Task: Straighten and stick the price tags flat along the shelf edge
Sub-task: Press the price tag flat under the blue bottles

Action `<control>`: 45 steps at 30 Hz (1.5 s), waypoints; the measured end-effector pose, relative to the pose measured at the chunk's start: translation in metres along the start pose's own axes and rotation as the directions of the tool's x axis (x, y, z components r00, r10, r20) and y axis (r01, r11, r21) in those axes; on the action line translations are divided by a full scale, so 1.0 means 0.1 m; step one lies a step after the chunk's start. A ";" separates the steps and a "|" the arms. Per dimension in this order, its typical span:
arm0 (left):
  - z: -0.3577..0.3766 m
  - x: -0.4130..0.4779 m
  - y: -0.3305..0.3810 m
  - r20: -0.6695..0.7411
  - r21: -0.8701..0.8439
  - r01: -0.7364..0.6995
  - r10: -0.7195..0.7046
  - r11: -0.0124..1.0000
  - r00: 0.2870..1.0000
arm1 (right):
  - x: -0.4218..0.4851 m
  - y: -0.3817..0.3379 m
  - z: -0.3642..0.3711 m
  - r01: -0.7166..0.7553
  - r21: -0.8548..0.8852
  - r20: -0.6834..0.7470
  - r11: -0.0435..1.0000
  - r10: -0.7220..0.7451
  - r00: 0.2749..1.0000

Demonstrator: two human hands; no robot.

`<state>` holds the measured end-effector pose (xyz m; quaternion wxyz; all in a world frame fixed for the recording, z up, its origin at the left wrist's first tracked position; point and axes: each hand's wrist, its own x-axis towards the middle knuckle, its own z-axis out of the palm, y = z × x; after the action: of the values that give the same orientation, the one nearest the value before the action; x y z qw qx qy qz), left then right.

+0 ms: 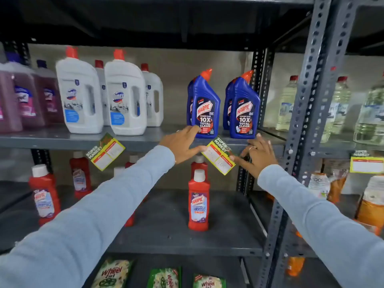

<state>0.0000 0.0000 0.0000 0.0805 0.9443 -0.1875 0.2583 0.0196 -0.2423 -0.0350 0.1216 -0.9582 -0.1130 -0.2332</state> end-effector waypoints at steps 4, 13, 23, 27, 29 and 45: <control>0.13 0.25 0.19 0.046 0.320 -0.065 0.053 0.945 0.998 | 0.05 0.05 0.15 0.009 0.139 -0.122 0.990 0.008 0.992; -0.06 0.75 0.47 0.337 0.322 -0.198 0.083 0.926 0.938 | 0.14 0.06 0.21 -0.027 0.127 -0.151 0.992 0.047 0.987; 0.08 0.34 0.39 0.173 0.199 -0.002 -0.033 0.980 0.984 | 0.16 0.23 0.10 0.079 0.405 -0.145 0.911 -0.022 0.989; 0.49 0.07 0.31 0.055 0.210 0.026 -0.038 0.977 0.998 | 0.10 0.24 0.15 0.118 0.219 -0.119 0.969 -0.094 0.988; 0.78 -0.01 0.30 -0.096 0.285 0.039 -0.011 0.958 0.995 | 0.08 0.19 0.27 0.110 0.038 -0.168 0.993 -0.102 0.980; 0.65 0.31 0.17 -0.314 -0.070 0.079 -0.097 0.994 0.944 | 0.22 0.02 -0.12 -0.016 0.132 -0.115 0.991 0.031 0.993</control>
<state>0.0474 -0.0411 -0.0387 0.1477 0.8953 -0.1369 0.3972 0.0343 -0.2439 -0.0146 0.1932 -0.9342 -0.1093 -0.2793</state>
